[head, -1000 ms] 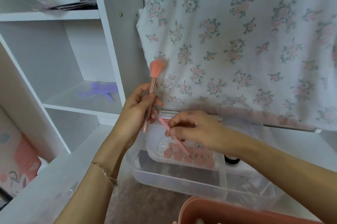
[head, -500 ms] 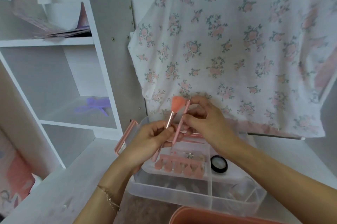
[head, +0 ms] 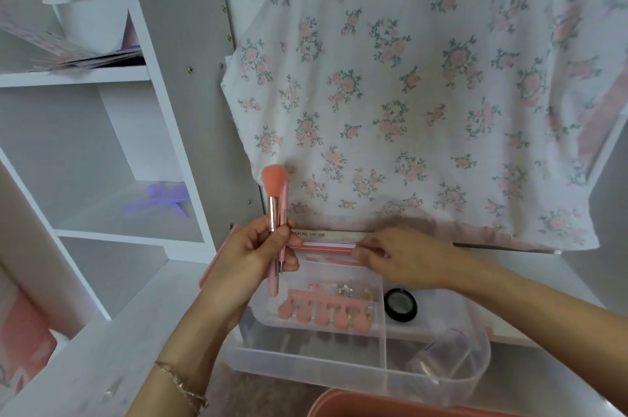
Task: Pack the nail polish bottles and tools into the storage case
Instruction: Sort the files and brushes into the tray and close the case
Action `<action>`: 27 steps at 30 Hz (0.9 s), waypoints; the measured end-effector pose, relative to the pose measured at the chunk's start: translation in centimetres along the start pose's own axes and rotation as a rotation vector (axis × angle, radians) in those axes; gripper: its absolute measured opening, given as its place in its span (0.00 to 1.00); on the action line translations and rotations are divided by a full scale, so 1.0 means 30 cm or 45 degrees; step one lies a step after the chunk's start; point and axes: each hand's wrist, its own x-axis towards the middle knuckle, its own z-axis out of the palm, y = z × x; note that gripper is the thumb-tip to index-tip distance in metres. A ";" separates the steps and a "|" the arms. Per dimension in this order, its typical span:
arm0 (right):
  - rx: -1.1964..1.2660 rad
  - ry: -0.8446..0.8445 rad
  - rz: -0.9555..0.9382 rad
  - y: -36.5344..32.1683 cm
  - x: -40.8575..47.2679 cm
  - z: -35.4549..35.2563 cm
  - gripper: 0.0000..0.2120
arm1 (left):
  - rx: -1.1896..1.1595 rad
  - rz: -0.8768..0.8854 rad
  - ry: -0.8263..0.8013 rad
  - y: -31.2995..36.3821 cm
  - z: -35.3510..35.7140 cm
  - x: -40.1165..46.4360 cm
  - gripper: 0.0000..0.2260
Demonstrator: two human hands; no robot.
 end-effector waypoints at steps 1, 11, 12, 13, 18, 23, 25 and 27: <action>-0.003 -0.061 -0.009 -0.005 -0.002 0.010 0.23 | -0.026 0.001 0.007 -0.001 0.000 0.002 0.08; 0.111 -0.339 0.059 -0.035 0.028 0.015 0.19 | -0.037 -0.012 -0.004 -0.011 -0.003 0.017 0.08; 0.157 -0.341 0.067 -0.037 0.030 0.011 0.18 | -0.039 -0.013 -0.005 -0.012 -0.003 0.017 0.08; 0.187 -0.340 0.072 -0.039 0.032 0.008 0.18 | -0.036 -0.014 -0.005 -0.013 -0.002 0.017 0.08; 0.295 -0.322 0.065 -0.036 0.042 0.007 0.09 | -0.022 -0.008 0.004 -0.012 -0.006 0.019 0.08; 0.263 -0.294 0.032 -0.036 0.043 0.025 0.15 | -0.029 0.002 0.026 -0.014 -0.003 0.020 0.08; 0.284 -0.275 0.030 -0.035 0.039 0.033 0.15 | -0.036 0.011 0.033 -0.016 -0.001 0.021 0.08; 0.284 -0.271 0.026 -0.033 0.039 0.036 0.15 | -0.042 0.012 0.044 -0.018 -0.003 0.023 0.07</action>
